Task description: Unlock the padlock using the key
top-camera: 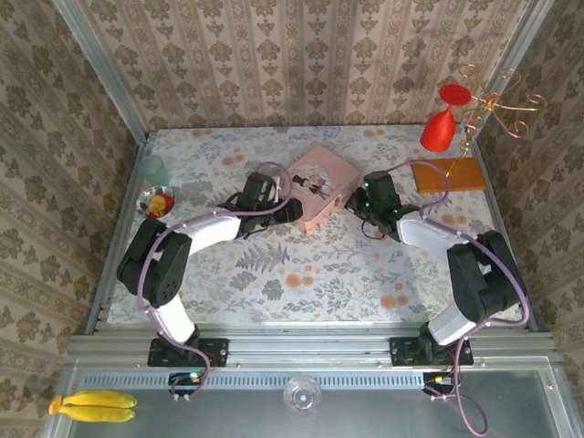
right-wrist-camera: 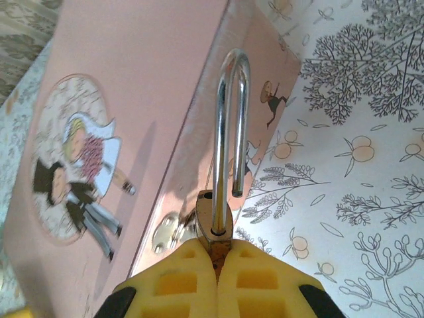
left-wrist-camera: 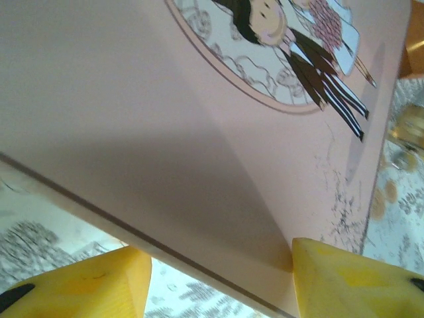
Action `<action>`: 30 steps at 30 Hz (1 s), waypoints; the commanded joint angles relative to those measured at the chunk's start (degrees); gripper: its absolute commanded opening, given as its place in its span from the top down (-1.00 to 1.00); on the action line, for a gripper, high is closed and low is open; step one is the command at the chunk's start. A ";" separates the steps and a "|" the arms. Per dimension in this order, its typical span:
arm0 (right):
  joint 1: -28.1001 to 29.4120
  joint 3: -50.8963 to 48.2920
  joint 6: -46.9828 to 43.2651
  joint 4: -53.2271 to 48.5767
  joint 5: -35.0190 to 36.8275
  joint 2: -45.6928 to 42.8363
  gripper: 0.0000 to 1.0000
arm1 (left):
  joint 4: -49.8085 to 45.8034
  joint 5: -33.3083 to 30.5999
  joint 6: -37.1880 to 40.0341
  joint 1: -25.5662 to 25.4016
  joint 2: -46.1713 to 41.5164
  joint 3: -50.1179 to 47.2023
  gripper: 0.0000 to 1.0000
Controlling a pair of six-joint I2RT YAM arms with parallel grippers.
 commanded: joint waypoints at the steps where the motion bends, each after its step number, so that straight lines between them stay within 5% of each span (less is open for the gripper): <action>1: 0.25 -2.23 -4.46 -3.83 -2.40 -4.23 1.00 | -9.71 -5.96 5.77 5.23 5.11 0.42 -0.14; 9: 1.96 -4.22 -12.69 -12.46 -7.70 -12.74 1.00 | -10.74 -5.78 8.21 11.97 6.73 6.94 -0.14; 15: 2.62 -7.01 -15.99 -16.93 -8.97 -16.52 1.00 | -18.01 -13.22 14.04 9.33 -2.86 8.71 -0.21; 20: 2.95 -10.67 -18.09 -16.65 -11.81 -17.37 1.00 | -12.25 -23.65 16.62 3.25 -19.24 -5.23 -0.22; 30: 6.15 -13.30 -21.60 -11.64 -13.79 -12.26 1.00 | -3.86 -24.89 18.43 0.89 -46.72 -30.09 -0.27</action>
